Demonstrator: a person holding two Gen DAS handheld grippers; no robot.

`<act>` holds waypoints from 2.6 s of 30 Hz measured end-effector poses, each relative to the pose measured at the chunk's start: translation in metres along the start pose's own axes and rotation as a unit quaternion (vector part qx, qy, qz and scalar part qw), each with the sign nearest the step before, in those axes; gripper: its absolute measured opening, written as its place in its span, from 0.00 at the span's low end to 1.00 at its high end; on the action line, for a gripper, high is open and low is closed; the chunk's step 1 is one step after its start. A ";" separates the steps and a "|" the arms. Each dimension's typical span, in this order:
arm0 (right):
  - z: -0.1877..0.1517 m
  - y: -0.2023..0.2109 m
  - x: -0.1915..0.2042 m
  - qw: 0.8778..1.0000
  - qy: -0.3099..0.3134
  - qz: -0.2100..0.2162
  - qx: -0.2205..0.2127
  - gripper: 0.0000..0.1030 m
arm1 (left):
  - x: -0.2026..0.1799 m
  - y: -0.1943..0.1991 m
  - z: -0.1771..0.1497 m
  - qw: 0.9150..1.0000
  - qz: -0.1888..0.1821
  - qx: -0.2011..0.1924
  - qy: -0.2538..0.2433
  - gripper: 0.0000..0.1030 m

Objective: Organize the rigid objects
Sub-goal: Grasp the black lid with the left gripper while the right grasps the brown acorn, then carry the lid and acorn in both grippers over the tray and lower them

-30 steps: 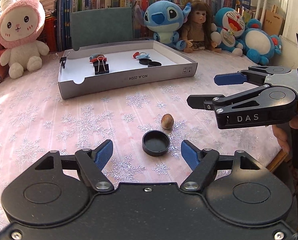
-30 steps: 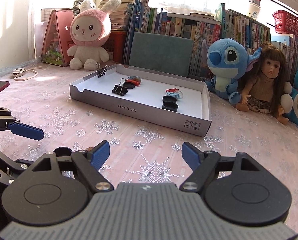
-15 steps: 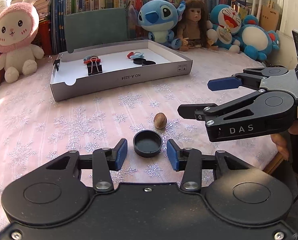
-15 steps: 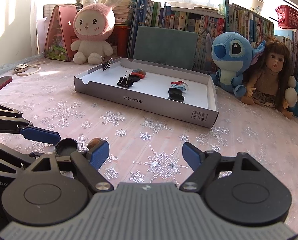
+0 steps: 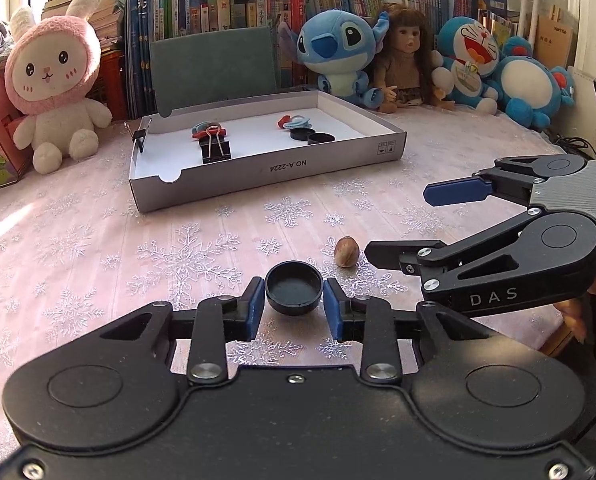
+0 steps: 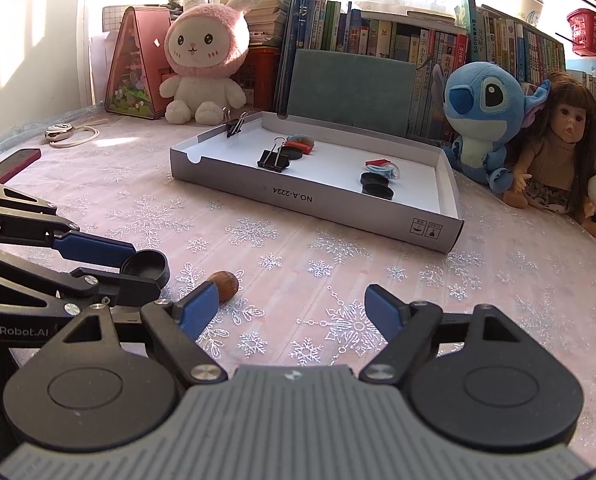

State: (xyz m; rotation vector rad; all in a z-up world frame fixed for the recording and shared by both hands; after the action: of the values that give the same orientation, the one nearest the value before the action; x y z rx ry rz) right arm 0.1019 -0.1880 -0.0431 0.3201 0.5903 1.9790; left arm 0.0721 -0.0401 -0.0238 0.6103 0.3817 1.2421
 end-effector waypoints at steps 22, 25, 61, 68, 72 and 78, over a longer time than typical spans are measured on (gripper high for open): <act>-0.001 -0.014 0.040 0.999 0.044 0.030 0.004 0.48 | 0.026 -0.001 -0.002 0.999 0.039 0.001 0.024 0.29; -0.001 -0.014 0.042 0.999 0.037 0.027 -0.001 0.39 | 0.026 -0.002 -0.002 0.999 0.039 0.001 0.025 0.29; 0.027 -0.013 0.008 0.998 -0.023 -0.044 -0.027 0.25 | 0.026 -0.016 0.051 0.998 0.042 -0.037 0.037 0.29; 0.040 -0.020 -0.005 0.997 -0.044 -0.058 -0.034 0.25 | 0.032 -0.033 0.076 0.994 0.064 -0.055 0.064 0.29; 0.046 -0.026 -0.012 0.996 -0.060 -0.061 -0.037 0.25 | 0.031 -0.047 0.087 0.993 0.071 -0.056 0.078 0.29; 0.055 -0.031 -0.022 0.995 -0.071 -0.067 -0.037 0.25 | 0.031 -0.061 0.098 0.993 0.072 -0.048 0.081 0.29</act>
State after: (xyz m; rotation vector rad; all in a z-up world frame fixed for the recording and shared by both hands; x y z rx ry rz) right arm 0.1612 -0.1812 -0.0128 0.3627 0.4347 1.8276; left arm 0.1841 -0.0445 0.0170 0.4616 0.4153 1.4461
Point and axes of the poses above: each gripper's, at about its wrist camera, not at the fingertips, and y roughly against the way its jaws point, x to its left, z to its top, the point moved 6 cm from there along -y, roughly the way its jaws point, and after that the axes turned 5 degrees about z, right-handed, at the moved point
